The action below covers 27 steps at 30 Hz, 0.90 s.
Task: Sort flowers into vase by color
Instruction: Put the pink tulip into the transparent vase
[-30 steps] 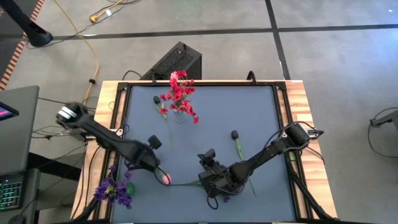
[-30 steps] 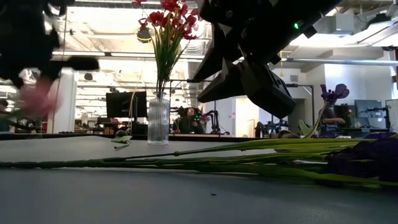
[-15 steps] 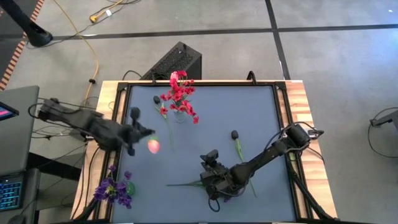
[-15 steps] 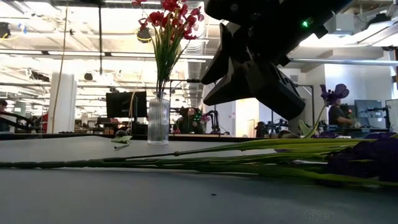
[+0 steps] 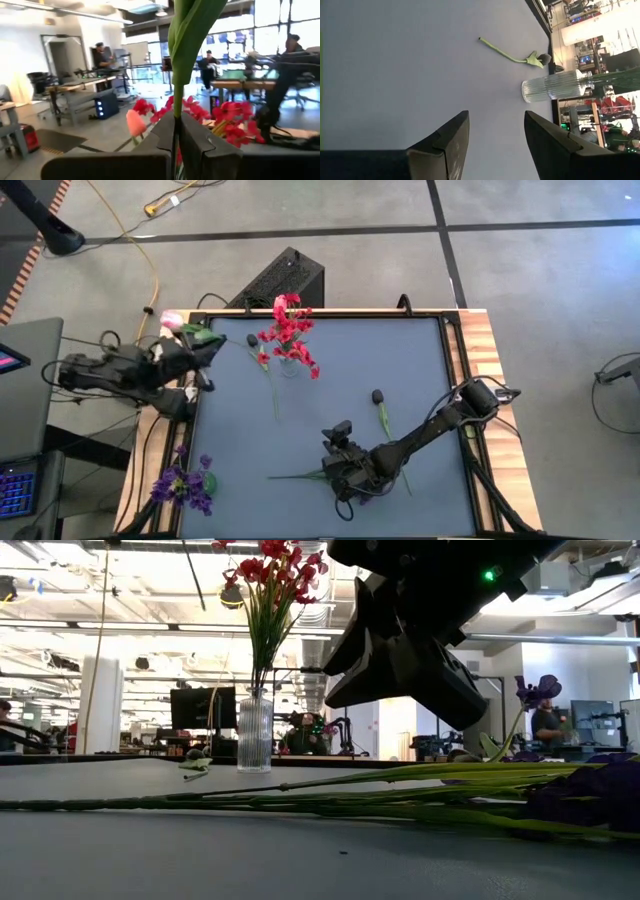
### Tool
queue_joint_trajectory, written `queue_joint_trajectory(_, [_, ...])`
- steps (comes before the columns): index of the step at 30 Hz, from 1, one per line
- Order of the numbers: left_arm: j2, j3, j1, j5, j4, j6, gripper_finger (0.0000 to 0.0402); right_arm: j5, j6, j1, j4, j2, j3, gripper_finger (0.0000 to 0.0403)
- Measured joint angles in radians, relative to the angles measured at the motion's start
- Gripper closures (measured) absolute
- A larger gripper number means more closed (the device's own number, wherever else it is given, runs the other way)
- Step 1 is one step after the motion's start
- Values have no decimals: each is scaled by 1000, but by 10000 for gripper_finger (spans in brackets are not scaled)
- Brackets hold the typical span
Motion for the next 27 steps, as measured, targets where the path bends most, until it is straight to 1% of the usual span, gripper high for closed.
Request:
queue_joint_trajectory(6, [3, -182, 106, 46, 327, 8, 401, -21, 16, 1, 0, 0, 0, 188])
queue_joint_trajectory(8, [2, -226, 144, 49, 400, 12, 401, -21, 16, 3, 0, 0, 0, 188])
queue_joint_trajectory(10, [2, -258, 180, 73, 430, -16, 401, -21, 16, 7, -2, 0, 0, 188])
queue_joint_trajectory(12, [3, -283, 216, 115, 426, -58, 401, -21, 16, 11, -6, 0, 0, 188])
queue_joint_trajectory(16, [32, -301, 283, 201, 429, -136, 401, -21, 16, 12, -8, 0, 0, 188])
queue_joint_trajectory(20, [102, -307, 340, 255, 431, -182, 401, -21, 16, 10, -8, 0, 0, 188])
queue_joint_trajectory(22, [143, -307, 363, 299, 436, -207, 401, -21, 21, 10, -8, 0, 0, 188])
queue_joint_trajectory(25, [201, -307, 385, 369, 481, -240, 401, -21, 38, 10, -9, 0, 0, 188])
queue_joint_trajectory(27, [234, -307, 393, 378, 512, -240, 401, -21, 42, 10, -12, 0, 0, 188])
